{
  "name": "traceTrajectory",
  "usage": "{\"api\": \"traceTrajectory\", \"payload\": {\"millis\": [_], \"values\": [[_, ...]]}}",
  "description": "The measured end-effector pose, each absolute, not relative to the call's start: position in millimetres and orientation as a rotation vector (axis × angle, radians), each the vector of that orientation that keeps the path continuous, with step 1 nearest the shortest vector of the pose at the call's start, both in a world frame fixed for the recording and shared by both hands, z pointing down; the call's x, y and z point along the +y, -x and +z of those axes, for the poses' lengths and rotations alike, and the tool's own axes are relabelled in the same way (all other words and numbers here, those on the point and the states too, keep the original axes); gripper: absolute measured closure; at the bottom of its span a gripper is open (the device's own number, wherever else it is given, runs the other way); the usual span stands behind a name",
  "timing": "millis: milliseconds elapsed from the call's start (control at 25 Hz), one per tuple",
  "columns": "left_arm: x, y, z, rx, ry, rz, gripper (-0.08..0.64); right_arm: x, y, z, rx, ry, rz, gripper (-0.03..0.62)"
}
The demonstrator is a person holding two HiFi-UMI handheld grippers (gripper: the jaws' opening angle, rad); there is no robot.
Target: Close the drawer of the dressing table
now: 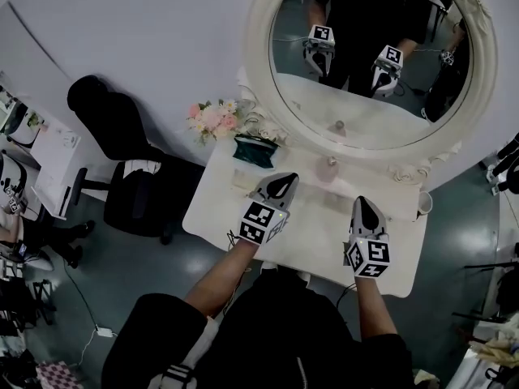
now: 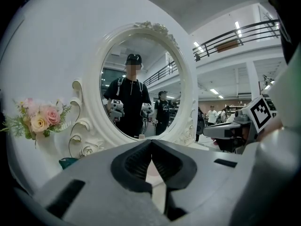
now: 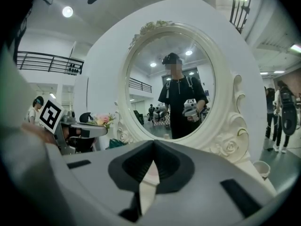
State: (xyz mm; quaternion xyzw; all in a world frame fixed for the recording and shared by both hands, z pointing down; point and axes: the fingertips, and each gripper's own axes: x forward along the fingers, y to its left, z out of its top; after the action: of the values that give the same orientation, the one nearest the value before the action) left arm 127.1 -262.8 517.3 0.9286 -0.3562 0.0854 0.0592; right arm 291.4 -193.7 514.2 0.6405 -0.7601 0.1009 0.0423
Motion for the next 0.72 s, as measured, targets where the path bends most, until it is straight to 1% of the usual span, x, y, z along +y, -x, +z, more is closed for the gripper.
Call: {"api": "traceTrajectory", "payload": {"millis": [320, 720], "values": [[-264, -103, 534, -1.113, -2.763, 0.279, 0.552, -198, -267, 523, -2.345, -1.897, 0.333, 0.592], [-252, -37, 568, -1.249, -2.631, 0.327, 0.552, -206, -218, 541, -2.409, -1.753, 0.370, 0.592]]}}
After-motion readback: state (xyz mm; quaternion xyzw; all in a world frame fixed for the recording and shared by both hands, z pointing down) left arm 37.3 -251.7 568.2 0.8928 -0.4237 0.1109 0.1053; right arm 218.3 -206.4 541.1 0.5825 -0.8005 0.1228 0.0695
